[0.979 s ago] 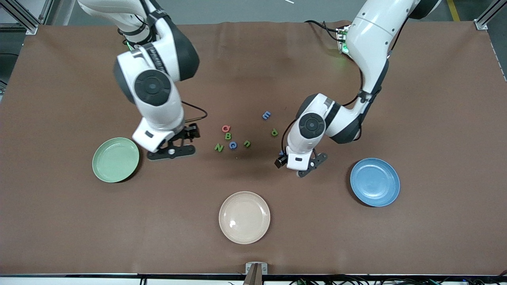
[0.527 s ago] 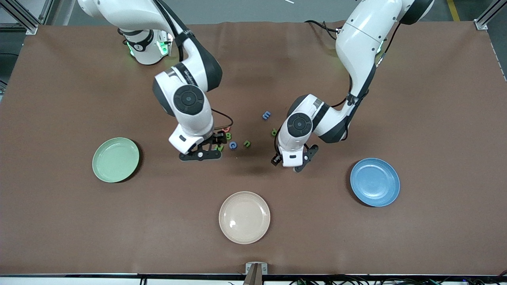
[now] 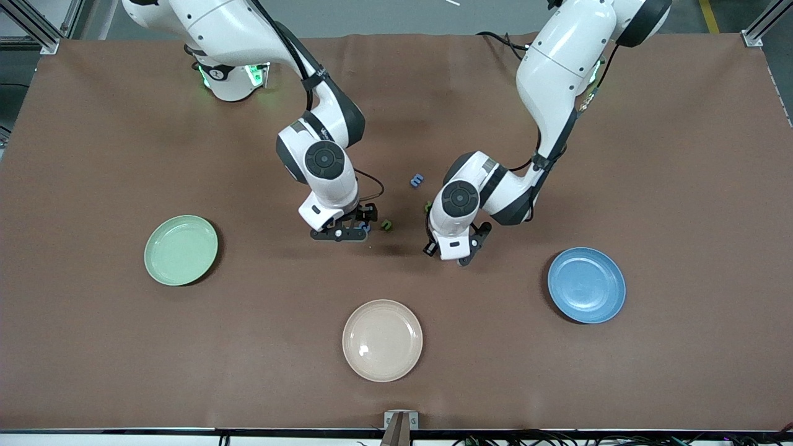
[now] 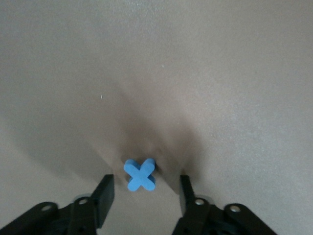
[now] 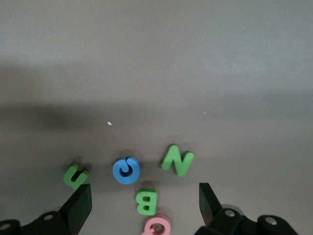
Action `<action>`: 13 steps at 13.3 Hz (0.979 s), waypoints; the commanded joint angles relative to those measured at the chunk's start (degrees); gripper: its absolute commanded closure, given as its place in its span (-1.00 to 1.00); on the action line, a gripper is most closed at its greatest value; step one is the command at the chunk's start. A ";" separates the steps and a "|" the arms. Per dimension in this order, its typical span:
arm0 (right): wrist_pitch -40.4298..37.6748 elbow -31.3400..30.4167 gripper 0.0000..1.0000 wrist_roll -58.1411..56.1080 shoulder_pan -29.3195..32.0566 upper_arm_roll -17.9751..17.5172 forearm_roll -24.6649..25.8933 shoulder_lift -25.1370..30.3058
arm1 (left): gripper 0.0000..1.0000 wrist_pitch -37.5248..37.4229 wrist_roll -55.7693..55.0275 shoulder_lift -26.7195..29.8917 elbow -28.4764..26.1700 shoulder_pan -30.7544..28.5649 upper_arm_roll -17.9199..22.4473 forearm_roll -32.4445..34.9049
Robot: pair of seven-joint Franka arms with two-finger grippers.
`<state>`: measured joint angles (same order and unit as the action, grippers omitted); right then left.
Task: Sort upper and lower case letters into plates
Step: 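Place the blue X on the blue plate with the left gripper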
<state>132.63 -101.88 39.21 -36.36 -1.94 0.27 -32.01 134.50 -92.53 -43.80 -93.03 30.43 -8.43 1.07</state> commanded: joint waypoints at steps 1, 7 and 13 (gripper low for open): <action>3.16 -0.42 -0.77 0.69 -1.26 0.27 -1.41 -2.17 | 0.92 0.42 -0.90 0.11 0.13 0.16 0.88 2.44; 5.62 0.28 -0.37 0.60 -1.26 0.27 -1.41 -5.08 | 1.00 -3.08 3.81 6.42 0.92 -7.82 1.32 7.90; 6.06 1.51 -0.37 0.51 -1.70 0.36 -1.41 -6.75 | 0.99 -10.64 26.75 9.35 0.14 -23.20 1.23 7.90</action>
<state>137.95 -101.56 39.45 -37.32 -1.89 0.03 -37.31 125.58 -70.33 -34.59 -91.11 10.32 -6.60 8.09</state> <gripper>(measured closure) 0.317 0.753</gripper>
